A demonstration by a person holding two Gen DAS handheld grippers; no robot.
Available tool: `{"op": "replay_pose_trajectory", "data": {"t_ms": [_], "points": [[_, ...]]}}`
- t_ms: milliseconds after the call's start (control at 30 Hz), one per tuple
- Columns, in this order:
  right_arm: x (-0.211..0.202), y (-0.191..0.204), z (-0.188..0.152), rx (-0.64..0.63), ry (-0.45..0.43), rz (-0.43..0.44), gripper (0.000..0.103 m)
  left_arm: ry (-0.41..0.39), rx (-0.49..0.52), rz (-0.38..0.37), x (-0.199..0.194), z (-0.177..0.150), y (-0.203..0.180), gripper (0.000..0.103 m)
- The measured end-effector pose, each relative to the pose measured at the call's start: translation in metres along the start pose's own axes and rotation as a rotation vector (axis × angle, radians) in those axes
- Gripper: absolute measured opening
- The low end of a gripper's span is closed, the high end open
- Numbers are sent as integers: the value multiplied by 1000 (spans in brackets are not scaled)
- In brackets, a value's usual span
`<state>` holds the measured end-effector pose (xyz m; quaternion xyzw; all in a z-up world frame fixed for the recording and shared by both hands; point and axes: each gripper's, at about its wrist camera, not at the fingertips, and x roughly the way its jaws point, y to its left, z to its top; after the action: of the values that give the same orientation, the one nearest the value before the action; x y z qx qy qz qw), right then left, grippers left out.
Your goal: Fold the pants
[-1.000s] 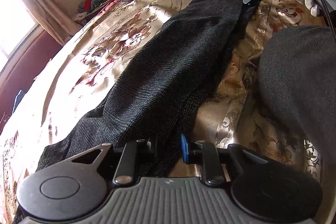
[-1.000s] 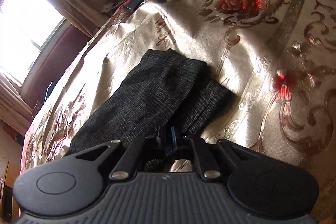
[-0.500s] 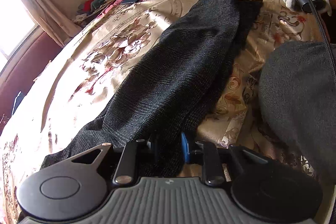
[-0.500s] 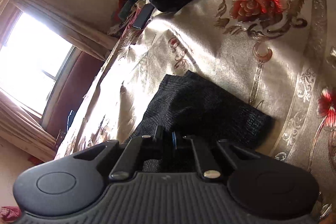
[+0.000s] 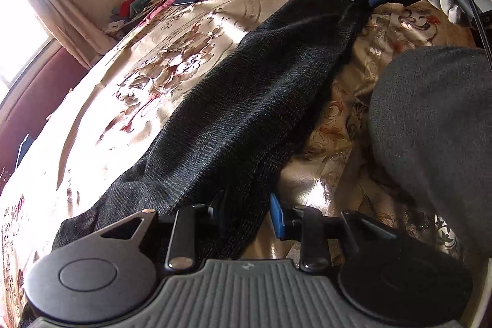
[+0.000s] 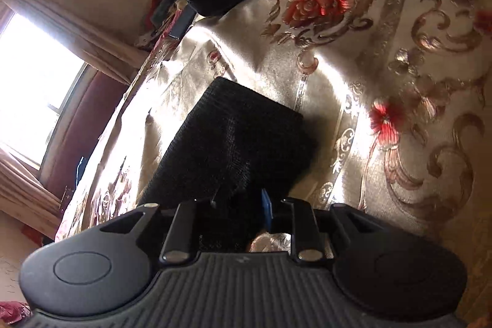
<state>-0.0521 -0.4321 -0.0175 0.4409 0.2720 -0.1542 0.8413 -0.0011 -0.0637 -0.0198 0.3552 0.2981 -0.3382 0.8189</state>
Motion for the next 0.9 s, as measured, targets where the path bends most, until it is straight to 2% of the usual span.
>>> {"op": "replay_pose_trajectory", "data": {"t_ms": [133, 233, 333, 433, 467, 500, 533, 600, 700, 733, 833, 900], "points": [[4, 7, 6, 14, -32, 44, 32, -6, 2, -3, 1, 1, -2, 44], [4, 25, 14, -5, -59, 82, 6, -13, -6, -6, 2, 2, 1, 44], [-12, 47, 22, -35, -112, 158, 5, -18, -11, -8, 1, 3, 1, 44], [-40, 60, 22, -89, -202, 224, 3, -23, -12, -9, -1, 3, 2, 44], [-43, 57, 20, -103, -222, 210, 1, -23, -10, -8, -1, 3, 1, 44], [-40, 49, 19, -107, -209, 162, 2, -19, -7, -8, 0, 1, 0, 44], [-30, 38, 18, -90, -153, 99, 8, -18, -8, -9, 0, -1, -1, 44], [-11, 11, 12, -8, -31, 8, 10, -18, -14, -8, 1, -2, -1, 44], [-16, -9, 0, 56, -42, -15, 10, -20, -13, -5, 0, -1, -1, 44], [-18, -12, -2, 76, -40, -11, 14, -19, -12, -7, -1, -2, -1, 44], [-16, -16, -4, 90, -37, 3, 35, -16, -2, -7, 0, -1, -2, 44], [-10, -17, -3, 112, -48, 22, 41, -15, 0, -4, 1, 1, -3, 44]]}}
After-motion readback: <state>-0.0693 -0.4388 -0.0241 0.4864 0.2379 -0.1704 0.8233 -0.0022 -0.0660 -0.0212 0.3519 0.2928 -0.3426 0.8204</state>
